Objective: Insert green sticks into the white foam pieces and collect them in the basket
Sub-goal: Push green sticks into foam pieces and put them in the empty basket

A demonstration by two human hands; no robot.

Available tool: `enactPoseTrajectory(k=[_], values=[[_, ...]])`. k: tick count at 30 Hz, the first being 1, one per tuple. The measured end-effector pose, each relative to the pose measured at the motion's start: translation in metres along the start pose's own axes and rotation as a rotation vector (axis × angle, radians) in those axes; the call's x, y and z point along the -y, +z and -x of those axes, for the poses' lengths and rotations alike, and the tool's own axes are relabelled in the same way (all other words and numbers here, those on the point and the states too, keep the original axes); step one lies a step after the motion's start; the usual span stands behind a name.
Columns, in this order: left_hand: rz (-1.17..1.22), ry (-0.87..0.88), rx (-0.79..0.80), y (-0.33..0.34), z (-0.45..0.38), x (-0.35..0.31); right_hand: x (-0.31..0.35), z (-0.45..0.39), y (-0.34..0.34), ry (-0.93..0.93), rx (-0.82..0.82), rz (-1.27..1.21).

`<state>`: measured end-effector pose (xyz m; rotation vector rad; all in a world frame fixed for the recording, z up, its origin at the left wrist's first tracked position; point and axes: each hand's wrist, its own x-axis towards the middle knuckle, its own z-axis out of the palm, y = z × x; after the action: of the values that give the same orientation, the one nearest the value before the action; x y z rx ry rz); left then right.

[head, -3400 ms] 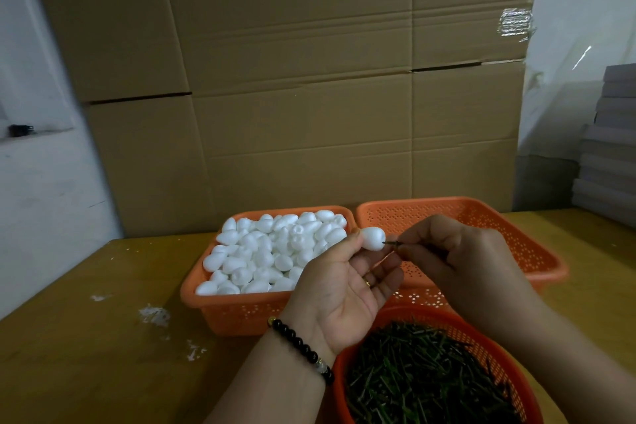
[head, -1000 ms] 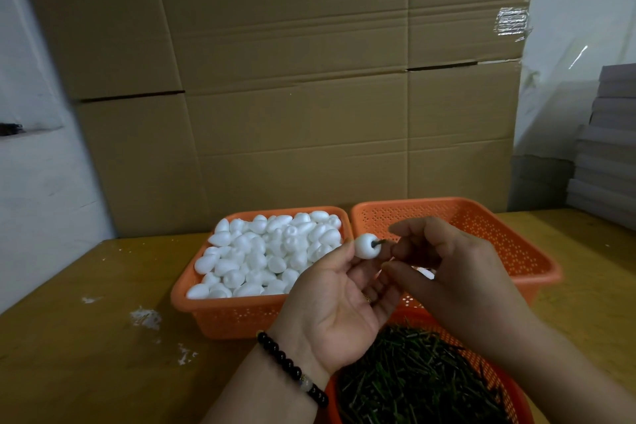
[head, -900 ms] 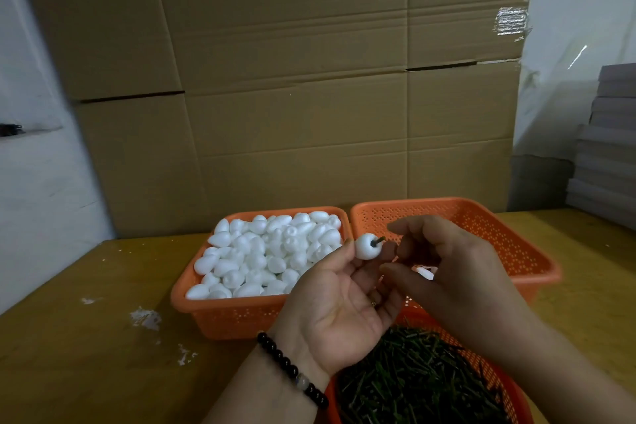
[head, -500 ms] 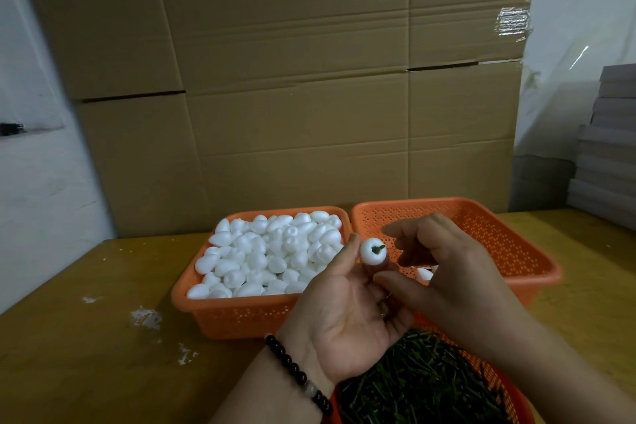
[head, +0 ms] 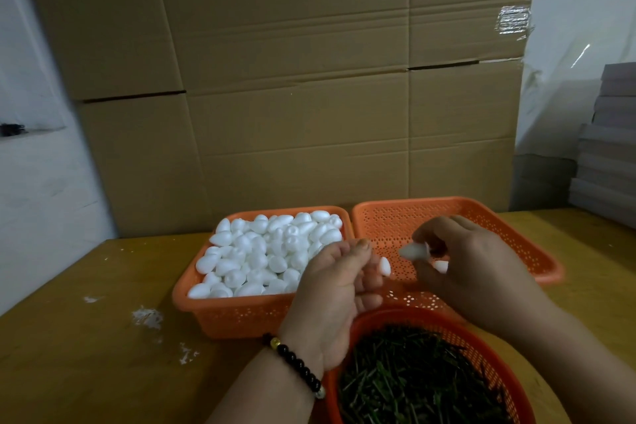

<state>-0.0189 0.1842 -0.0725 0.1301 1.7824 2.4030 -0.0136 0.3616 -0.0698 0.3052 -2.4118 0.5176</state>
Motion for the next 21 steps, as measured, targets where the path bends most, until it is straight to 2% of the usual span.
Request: enactPoseTrajectory(k=[5,7,9,11,14,16,18,19,21], values=[[-0.431,0.263,-0.111,-0.023,-0.009,-0.012,-0.027,-0.005,0.000,0.219,0.238,0.269],[-0.772,0.353,-0.146,-0.037,-0.014,-0.014,-0.033,-0.007,0.000,0.251,0.284,0.260],[-1.194,0.329,-0.156,-0.050,-0.018,-0.014,-0.033,-0.007,-0.001,0.256,0.306,0.259],[-1.471,0.239,-0.164,-0.060,-0.022,-0.014,-0.029,-0.008,-0.002,0.227,0.298,0.304],[-1.616,0.146,-0.158,-0.068,-0.026,-0.011,-0.016,-0.007,-0.011,0.106,0.205,0.282],[-1.643,0.115,-0.137,-0.070,-0.029,-0.010,-0.004,-0.005,-0.020,0.039,0.234,0.184],[-1.638,0.097,-0.126,-0.070,-0.030,-0.008,0.011,0.001,-0.025,-0.046,0.362,0.118],[-1.635,0.098,-0.123,-0.070,-0.031,-0.008,0.023,0.007,-0.030,0.008,0.507,0.099],[-1.629,0.109,-0.114,-0.069,-0.031,-0.007,0.031,0.010,-0.035,-0.023,0.571,0.064]])
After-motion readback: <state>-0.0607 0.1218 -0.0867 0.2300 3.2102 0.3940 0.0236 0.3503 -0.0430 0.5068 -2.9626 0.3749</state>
